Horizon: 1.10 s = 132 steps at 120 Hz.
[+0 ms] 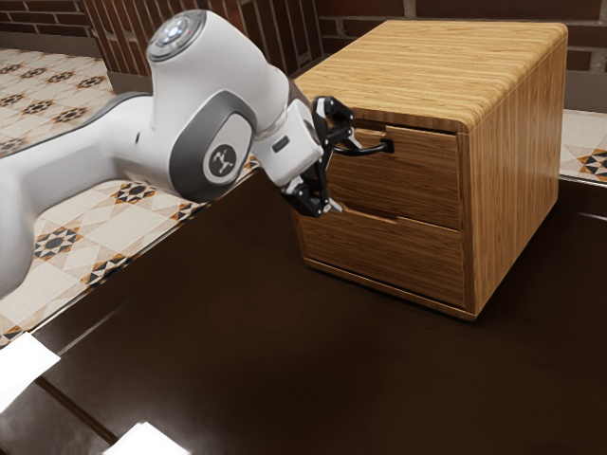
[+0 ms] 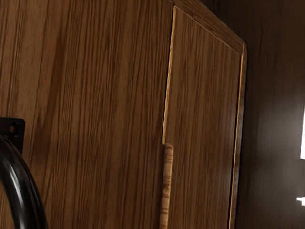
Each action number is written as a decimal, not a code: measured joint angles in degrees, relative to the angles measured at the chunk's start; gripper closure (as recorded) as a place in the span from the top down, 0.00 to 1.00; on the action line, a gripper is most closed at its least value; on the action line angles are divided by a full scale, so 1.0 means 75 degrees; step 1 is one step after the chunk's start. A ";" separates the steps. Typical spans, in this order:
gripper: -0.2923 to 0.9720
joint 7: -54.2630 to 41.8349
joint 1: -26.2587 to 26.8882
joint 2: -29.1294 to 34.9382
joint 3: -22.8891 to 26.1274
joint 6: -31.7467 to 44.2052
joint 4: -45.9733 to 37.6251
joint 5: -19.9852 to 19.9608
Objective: Pull the drawer handle with one arm to open the drawer
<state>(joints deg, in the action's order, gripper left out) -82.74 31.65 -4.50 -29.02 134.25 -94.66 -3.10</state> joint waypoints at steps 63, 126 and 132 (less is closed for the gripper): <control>0.57 -0.0013 0.0140 0.0581 -0.0051 0.0075 -0.0684 0.0029; 0.49 0.0009 0.0070 0.2094 0.0048 0.0109 -0.2124 0.0254; 0.48 0.0022 0.0060 0.2203 0.0060 0.0120 -0.2221 0.0313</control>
<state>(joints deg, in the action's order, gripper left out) -82.57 32.10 12.03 -28.57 135.14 -111.32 -0.76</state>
